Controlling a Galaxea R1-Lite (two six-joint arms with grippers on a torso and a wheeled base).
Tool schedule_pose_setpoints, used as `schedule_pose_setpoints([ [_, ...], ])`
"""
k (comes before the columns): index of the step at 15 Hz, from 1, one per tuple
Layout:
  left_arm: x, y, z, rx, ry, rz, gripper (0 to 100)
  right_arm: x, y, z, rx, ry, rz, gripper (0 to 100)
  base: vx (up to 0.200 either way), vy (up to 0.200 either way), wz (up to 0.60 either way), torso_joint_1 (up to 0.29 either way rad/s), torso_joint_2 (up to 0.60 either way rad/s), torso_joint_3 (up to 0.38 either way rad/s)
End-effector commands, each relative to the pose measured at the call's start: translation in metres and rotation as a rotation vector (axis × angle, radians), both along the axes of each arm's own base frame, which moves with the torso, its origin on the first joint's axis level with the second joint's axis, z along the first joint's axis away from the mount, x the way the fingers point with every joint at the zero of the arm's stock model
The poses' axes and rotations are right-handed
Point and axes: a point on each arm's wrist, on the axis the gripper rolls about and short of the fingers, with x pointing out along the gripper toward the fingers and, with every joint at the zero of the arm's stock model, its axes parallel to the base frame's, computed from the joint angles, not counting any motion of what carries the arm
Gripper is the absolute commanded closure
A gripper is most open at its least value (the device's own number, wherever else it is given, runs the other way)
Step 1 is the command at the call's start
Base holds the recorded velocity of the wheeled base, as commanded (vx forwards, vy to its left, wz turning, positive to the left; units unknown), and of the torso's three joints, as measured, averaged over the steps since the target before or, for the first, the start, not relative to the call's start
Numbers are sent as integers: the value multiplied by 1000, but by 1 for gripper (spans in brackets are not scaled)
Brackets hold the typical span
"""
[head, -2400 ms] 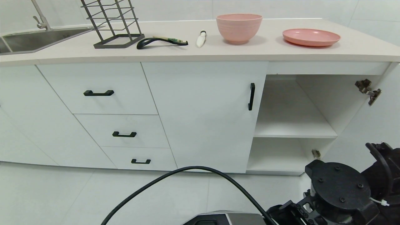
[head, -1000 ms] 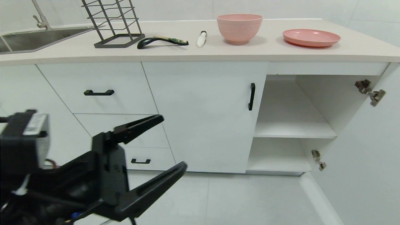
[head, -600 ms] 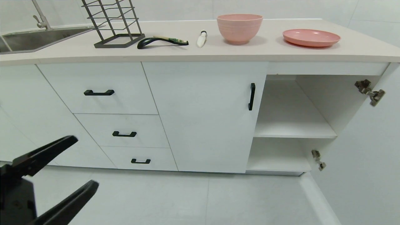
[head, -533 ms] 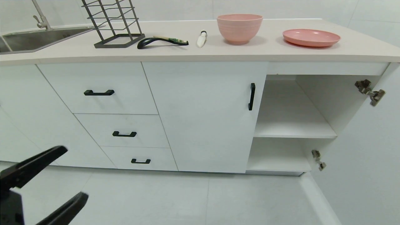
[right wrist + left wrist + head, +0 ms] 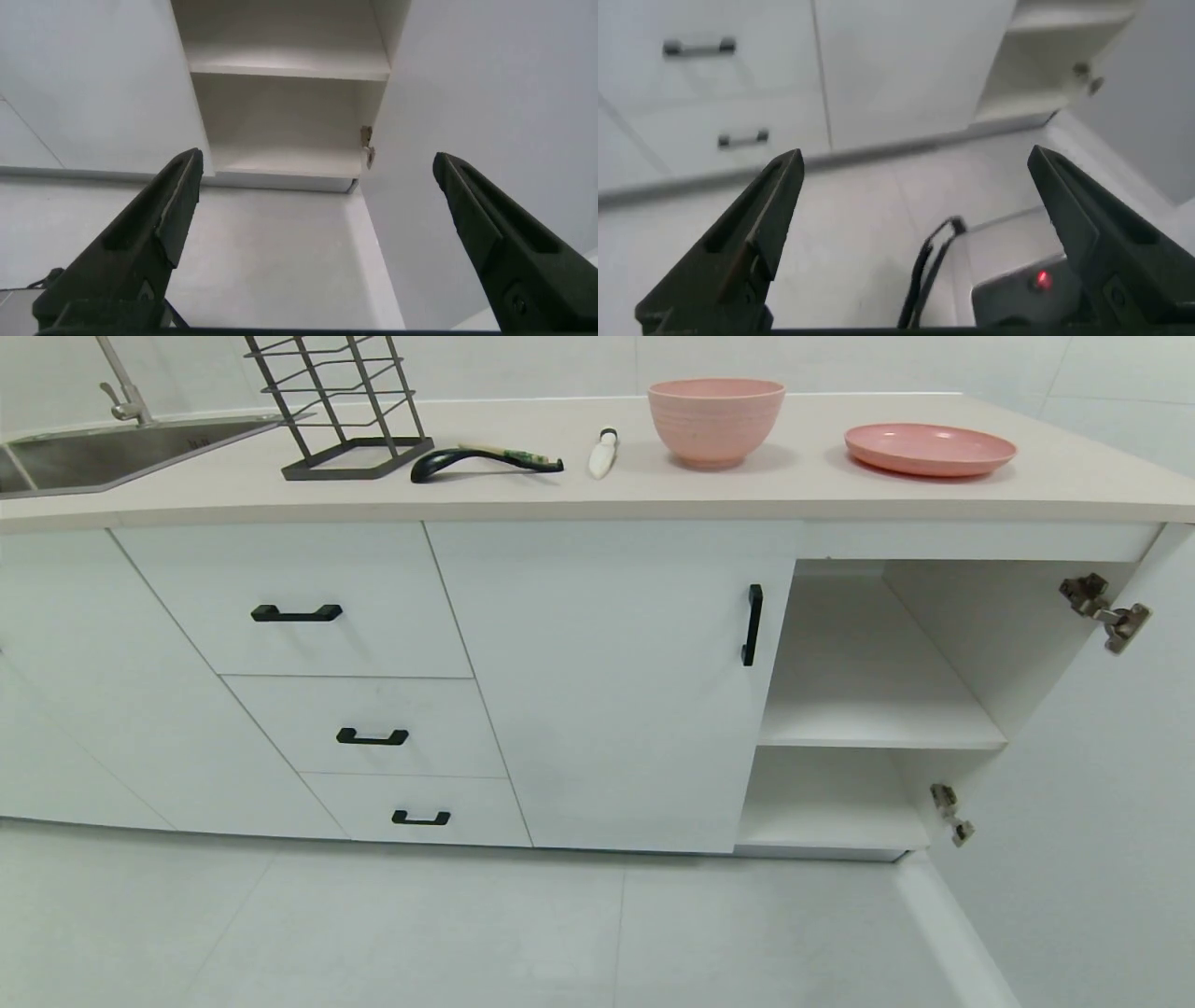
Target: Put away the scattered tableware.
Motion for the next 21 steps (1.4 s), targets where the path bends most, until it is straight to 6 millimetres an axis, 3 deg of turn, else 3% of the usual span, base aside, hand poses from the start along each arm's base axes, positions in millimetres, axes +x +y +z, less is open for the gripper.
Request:
schedule_pose_setpoints([
  [1, -8, 0, 0, 12, -119, 65, 0, 0, 0, 0, 0, 2, 1, 0, 0, 0, 0, 0, 0, 0],
  [2, -8, 0, 0, 15, -126, 78, 0, 0, 0, 0, 0, 2, 1, 0, 0, 0, 0, 0, 0, 0],
  [5, -5, 7, -8, 49, -99, 370, 0, 0, 0, 0, 7, 3, 1, 0, 0, 0, 0, 0, 0, 0],
  [14, -5, 7, -8, 23, -98, 370, 0, 0, 0, -1, 7, 4, 3, 0, 0, 0, 0, 0, 0, 0],
  [17, -5, 7, -8, 37, -98, 371, 0, 0, 0, -1, 26, 4, 1, 0, 200, -67, 0, 2, 4, 4],
  [21, -5, 7, -8, 25, -97, 374, 0, 0, 0, -1, 30, 4, -2, 0, 0, 0, 0, 0, 0, 0],
])
